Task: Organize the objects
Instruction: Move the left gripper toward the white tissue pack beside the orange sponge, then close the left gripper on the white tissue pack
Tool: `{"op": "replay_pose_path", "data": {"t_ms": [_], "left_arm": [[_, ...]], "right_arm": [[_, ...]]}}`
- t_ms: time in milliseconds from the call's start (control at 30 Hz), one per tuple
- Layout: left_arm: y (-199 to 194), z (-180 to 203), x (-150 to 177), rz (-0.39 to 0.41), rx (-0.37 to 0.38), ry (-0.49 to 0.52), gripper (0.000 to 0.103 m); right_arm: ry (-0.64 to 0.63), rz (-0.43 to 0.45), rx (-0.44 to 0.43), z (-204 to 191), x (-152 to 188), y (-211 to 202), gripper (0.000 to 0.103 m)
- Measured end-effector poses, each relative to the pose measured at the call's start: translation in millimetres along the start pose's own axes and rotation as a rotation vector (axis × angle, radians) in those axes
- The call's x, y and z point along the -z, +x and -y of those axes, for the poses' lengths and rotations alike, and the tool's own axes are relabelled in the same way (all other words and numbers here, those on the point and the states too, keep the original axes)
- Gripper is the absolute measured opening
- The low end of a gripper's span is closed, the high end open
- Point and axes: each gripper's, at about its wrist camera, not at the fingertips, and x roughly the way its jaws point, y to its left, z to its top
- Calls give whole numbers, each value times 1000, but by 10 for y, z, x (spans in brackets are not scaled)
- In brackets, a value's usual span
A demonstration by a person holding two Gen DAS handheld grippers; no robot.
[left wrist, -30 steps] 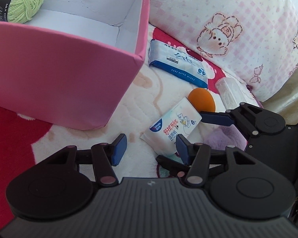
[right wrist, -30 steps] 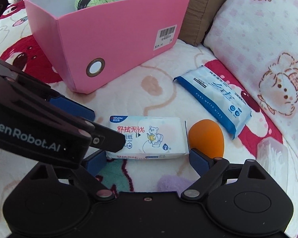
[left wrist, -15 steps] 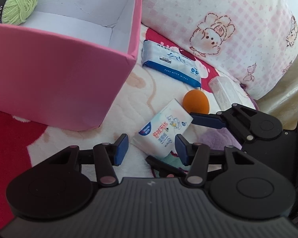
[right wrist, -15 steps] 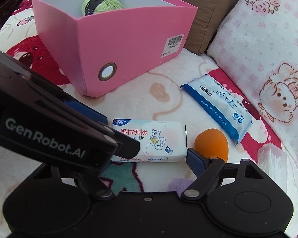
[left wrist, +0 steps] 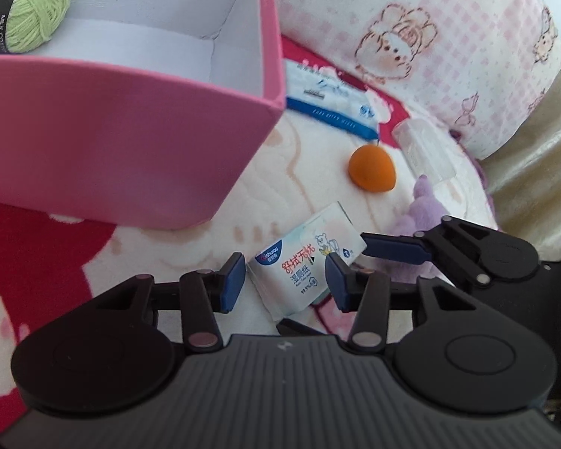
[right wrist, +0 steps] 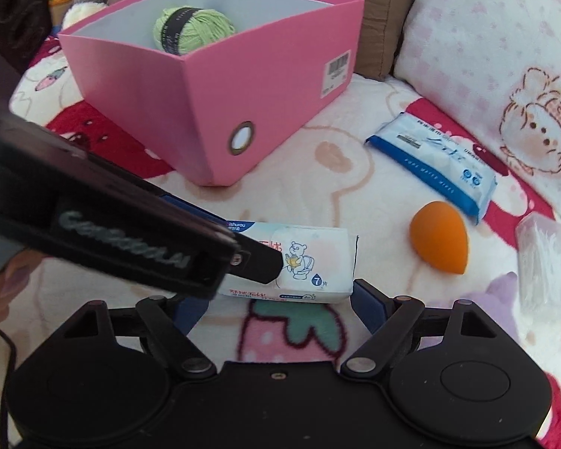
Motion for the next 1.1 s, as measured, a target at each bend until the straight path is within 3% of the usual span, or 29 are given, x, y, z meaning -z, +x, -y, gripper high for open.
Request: {"op": "replay_pose_path", "data": {"t_ms": [233,367,633,1100], "left_arm": [[-47,-71,-51,-74,-1,-13,46],[-66,-96,-37,-123,-20,-21,46],[-10,-94,1,-101,-8,-37,37],[-62,-9,12,-117,-3,-31,37]], "right_arm": [[106,15,-41,-118,156,-130,87],[178,42,-15,-134,207,-156,86],[213,64,24,-122,252,-13,85],[242,64,97,-308,269,-89,77]]}}
